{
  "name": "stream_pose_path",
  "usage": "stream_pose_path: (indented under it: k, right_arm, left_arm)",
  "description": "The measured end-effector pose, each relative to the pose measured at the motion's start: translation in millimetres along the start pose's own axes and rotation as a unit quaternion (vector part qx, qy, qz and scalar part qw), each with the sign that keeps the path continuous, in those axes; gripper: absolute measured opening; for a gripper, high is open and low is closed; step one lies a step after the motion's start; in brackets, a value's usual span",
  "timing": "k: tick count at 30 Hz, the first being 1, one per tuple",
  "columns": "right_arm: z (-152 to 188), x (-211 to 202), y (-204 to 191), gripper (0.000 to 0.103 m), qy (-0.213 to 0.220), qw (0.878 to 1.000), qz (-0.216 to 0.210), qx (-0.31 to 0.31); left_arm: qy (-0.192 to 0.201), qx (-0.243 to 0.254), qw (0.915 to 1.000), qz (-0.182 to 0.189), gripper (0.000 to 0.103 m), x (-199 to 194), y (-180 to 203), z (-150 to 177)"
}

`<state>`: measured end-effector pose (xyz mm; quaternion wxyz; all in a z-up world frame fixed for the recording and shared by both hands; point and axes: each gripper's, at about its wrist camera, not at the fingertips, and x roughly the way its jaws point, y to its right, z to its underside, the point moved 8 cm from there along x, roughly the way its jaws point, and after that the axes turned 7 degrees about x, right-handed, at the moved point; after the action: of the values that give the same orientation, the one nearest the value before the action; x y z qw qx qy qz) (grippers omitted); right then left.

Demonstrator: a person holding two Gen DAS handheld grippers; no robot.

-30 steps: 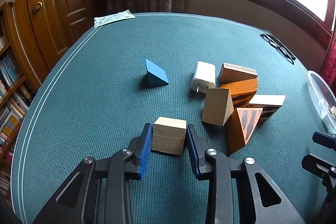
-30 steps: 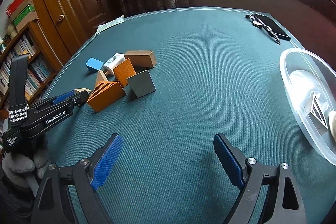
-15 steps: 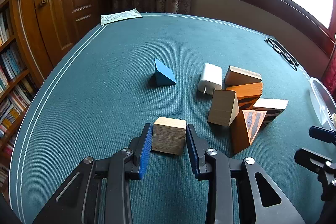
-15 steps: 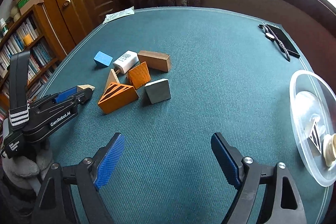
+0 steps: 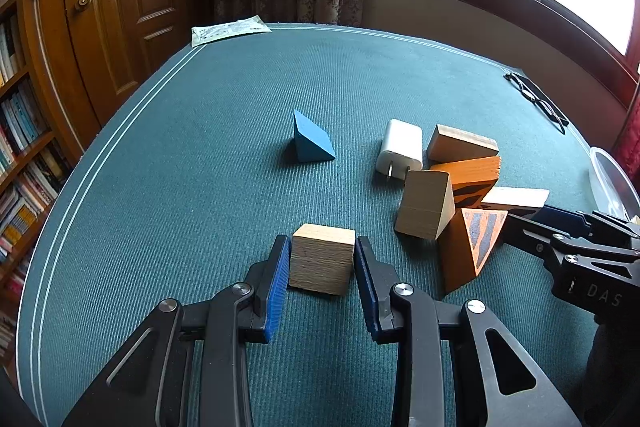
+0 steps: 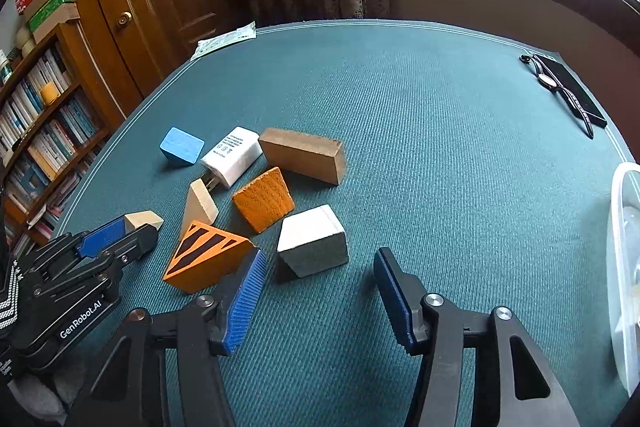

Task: Organize rigid objects
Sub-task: 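Grasp the white-grey block with the right gripper while the left holds the wood cube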

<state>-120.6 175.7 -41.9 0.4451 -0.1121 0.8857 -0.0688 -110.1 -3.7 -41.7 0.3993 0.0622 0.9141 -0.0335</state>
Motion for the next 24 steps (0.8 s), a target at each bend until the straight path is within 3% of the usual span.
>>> stream_pose_path:
  k: [8, 24]
  right_arm:
    - [-3.3, 6.3, -4.3, 0.038, 0.011, 1.000, 0.006, -0.007]
    - [7.2, -17.4, -3.2, 0.037, 0.032, 0.999, -0.002, 0.001]
  left_arm:
    - [-0.001, 0.000, 1.0000, 0.001, 0.033, -0.1, 1.0, 0.3]
    - [0.006, 0.001, 1.0000, 0.001, 0.033, -0.9, 3.5, 0.6]
